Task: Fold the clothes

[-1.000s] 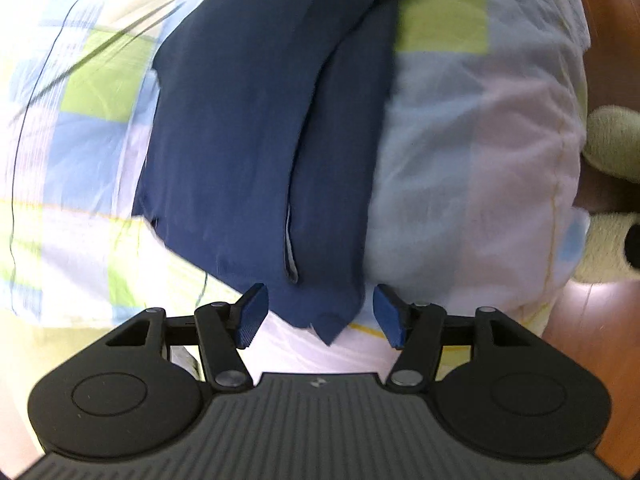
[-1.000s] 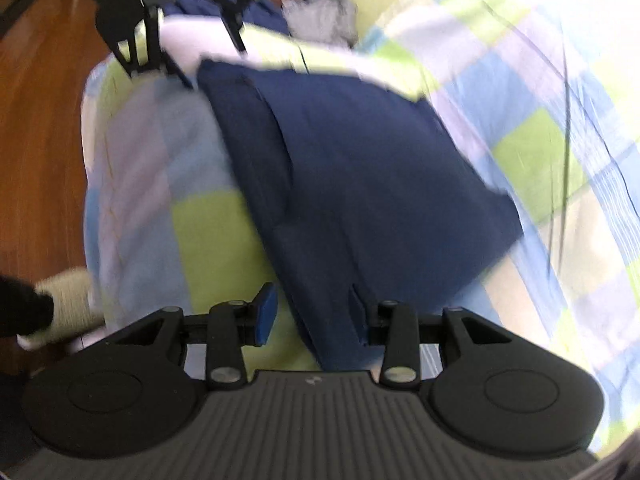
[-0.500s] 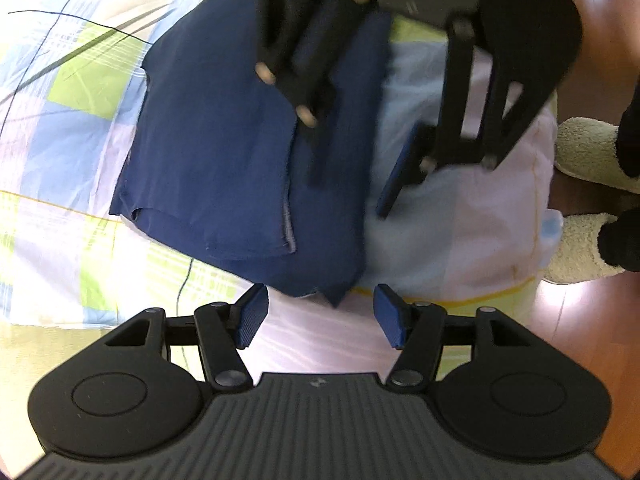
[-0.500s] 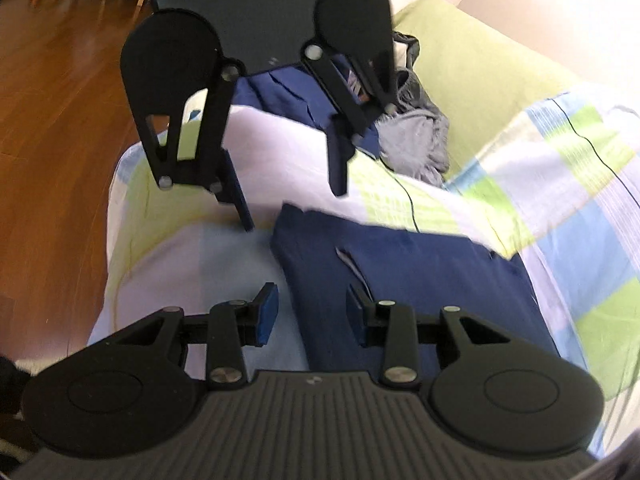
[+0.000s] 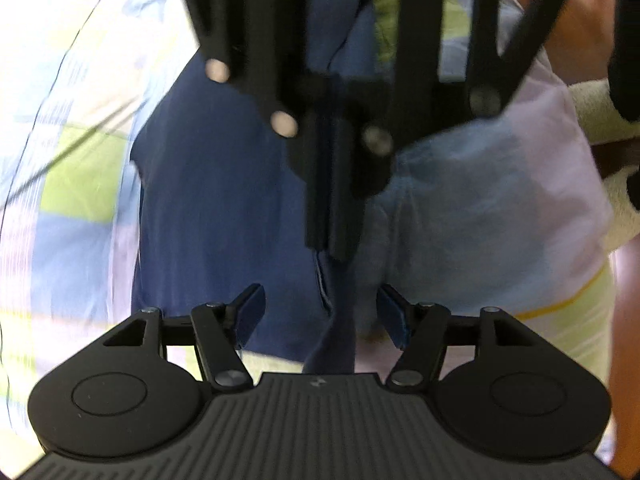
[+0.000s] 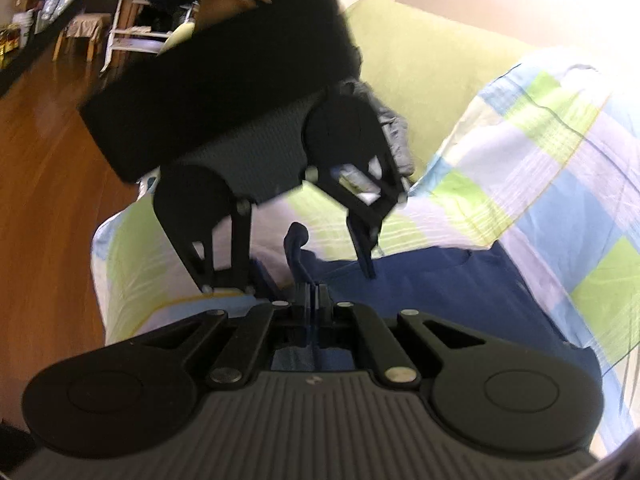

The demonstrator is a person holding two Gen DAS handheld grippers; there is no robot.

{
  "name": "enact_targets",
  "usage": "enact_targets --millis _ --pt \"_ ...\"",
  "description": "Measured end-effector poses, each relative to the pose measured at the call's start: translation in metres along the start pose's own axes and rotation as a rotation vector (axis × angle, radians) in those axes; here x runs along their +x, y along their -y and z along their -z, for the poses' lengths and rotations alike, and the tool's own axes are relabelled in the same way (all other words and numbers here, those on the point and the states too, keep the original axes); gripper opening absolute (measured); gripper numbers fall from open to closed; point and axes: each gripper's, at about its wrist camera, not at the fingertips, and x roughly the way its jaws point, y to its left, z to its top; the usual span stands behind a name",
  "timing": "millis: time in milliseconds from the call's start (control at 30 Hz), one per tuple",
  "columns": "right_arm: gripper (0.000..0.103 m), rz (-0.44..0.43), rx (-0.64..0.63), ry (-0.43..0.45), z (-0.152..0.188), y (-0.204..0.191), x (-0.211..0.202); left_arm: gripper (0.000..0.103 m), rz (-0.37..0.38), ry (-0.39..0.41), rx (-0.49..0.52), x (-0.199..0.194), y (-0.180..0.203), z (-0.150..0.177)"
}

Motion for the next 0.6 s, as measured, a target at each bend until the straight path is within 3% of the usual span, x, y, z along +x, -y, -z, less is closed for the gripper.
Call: enact_targets --millis 33,67,100,133,167,200,267,400,500,600 --pt "0.0 0.003 0.009 0.005 0.0 0.001 -0.001 0.043 0.005 0.009 0.001 0.003 -0.002 0.001" --pt "0.0 0.004 0.013 0.006 0.002 0.001 -0.003 0.013 0.005 0.006 0.0 0.008 -0.004 0.002" --pt "0.0 0.001 0.018 0.004 0.002 0.002 0.0 0.01 -0.003 -0.002 -0.002 0.011 -0.005 0.002" --pt "0.001 0.0 0.023 0.001 0.002 0.003 0.002 0.009 -0.01 -0.009 -0.005 0.013 -0.007 0.002" --pt "0.008 0.012 0.028 -0.023 0.004 0.003 0.001 0.008 0.003 0.001 -0.027 0.013 -0.011 0.002" --pt "0.025 0.03 0.035 -0.041 0.006 0.004 -0.003 0.008 0.006 0.004 -0.051 0.013 -0.014 0.001" --pt "0.038 0.076 0.067 -0.077 0.017 0.007 -0.022 0.008 0.015 0.001 -0.071 0.013 -0.015 0.0" --pt "0.038 0.179 0.004 -0.203 0.056 0.01 -0.068 0.008 0.024 -0.017 -0.11 0.015 -0.014 -0.006" --pt "0.039 0.252 -0.186 -0.298 0.101 0.005 -0.102 0.009 0.029 -0.034 -0.135 0.019 -0.014 -0.011" --pt "0.039 0.283 -0.368 -0.335 0.14 0.006 -0.12 0.009 0.023 -0.053 -0.152 0.023 -0.01 -0.017"
